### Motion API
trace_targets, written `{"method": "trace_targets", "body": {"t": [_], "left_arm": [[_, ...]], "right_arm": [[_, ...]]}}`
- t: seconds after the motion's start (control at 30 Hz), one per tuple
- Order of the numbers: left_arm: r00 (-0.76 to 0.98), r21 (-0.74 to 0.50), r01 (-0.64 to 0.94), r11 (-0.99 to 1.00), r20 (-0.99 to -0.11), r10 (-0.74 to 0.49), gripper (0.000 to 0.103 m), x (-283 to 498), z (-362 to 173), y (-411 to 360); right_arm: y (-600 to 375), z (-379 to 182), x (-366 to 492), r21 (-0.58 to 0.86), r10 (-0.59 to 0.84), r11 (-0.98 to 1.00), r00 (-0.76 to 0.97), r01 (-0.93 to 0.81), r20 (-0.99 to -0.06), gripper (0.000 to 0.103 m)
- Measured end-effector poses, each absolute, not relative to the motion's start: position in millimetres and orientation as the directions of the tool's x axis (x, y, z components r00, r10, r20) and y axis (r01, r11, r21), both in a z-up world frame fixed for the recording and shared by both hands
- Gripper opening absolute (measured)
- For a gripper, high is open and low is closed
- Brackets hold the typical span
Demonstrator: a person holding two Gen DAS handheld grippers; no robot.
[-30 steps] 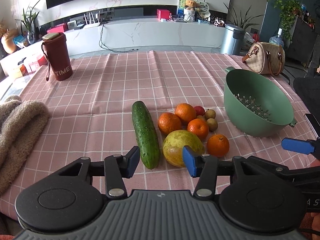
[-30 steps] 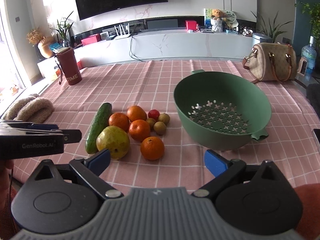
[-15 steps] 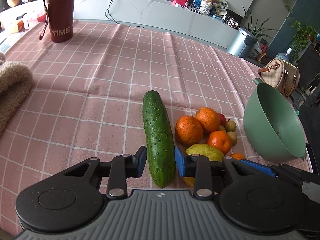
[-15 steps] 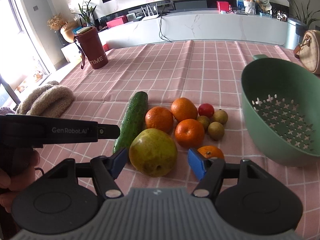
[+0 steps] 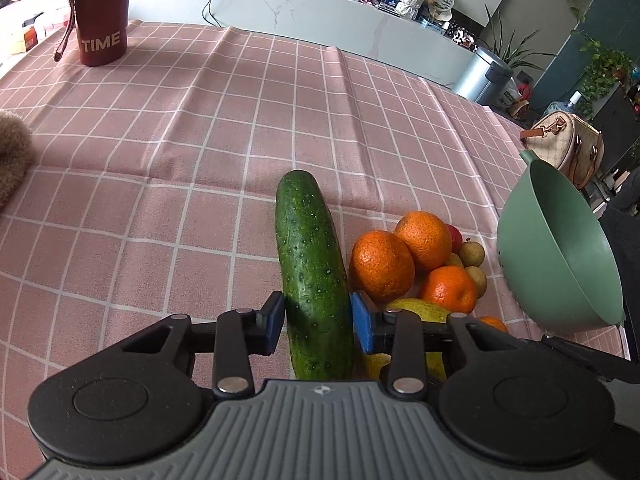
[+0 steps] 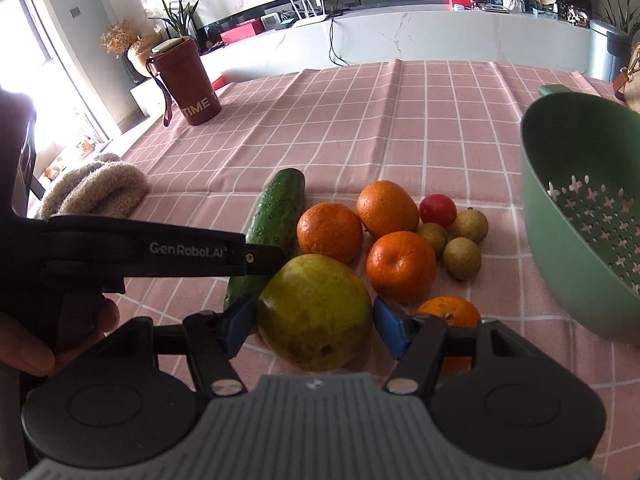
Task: Organize fruits
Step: 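Lower the left gripper onto the cucumber and close it while the right gripper grasps the pear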
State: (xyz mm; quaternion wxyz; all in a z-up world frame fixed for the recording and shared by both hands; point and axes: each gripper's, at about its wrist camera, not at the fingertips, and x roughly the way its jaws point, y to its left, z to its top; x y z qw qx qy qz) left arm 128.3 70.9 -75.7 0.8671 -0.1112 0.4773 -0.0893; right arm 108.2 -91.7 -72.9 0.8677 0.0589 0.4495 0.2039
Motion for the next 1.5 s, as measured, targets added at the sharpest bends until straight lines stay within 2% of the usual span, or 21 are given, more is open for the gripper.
{"method": "trace_targets", "body": {"t": [0.43,0.57,0.63,0.7,0.8,0.93,1.27,1.33,1.4,1.5], "left_arm": [[0.402,-0.179,0.061,0.982,-0.896,-0.189,0.041,82,-64,77],[0.425,-0.192,0.055,0.98,-0.884,-0.197,0.041,81,-64,79],[0.458,-0.178,0.045,0.983,-0.871,-0.178,0.05,82,-65,81],[0.472,-0.182,0.038,0.983,-0.863,-0.178,0.053,85,-65,84],[0.485,-0.202,0.021,0.979,-0.855,-0.187,0.053,89,-68,85],[0.501,-0.17,0.02,0.985,-0.851,-0.157,0.054,93,-70,82],[0.476,-0.195,0.017,0.981,-0.861,-0.18,0.054,101,-79,83],[0.477,-0.202,0.023,0.979,-0.858,-0.188,0.045,100,-79,83],[0.48,-0.211,0.022,0.977,-0.855,-0.196,0.045,99,-79,84],[0.48,-0.216,0.022,0.976,-0.854,-0.2,0.044,99,-79,84]], "right_arm": [[-100,-65,79,0.253,0.374,0.919,0.465,-0.302,-0.803,0.061],[-103,-66,76,0.263,0.378,0.918,0.46,-0.296,-0.803,0.062],[-105,-66,77,0.275,0.385,0.917,0.462,-0.29,-0.798,0.062],[-105,-68,80,0.282,0.389,0.917,0.466,-0.284,-0.795,0.063],[-104,-71,84,0.287,0.385,0.919,0.47,-0.269,-0.794,0.066],[-101,-73,89,0.296,0.392,0.918,0.483,-0.265,-0.783,0.066],[-89,-79,97,0.255,0.358,0.93,0.502,-0.264,-0.787,0.071],[-90,-80,97,0.251,0.353,0.932,0.502,-0.262,-0.789,0.069],[-88,-80,96,0.234,0.341,0.936,0.51,-0.263,-0.79,0.065],[-88,-80,96,0.226,0.334,0.938,0.516,-0.262,-0.789,0.063]]}}
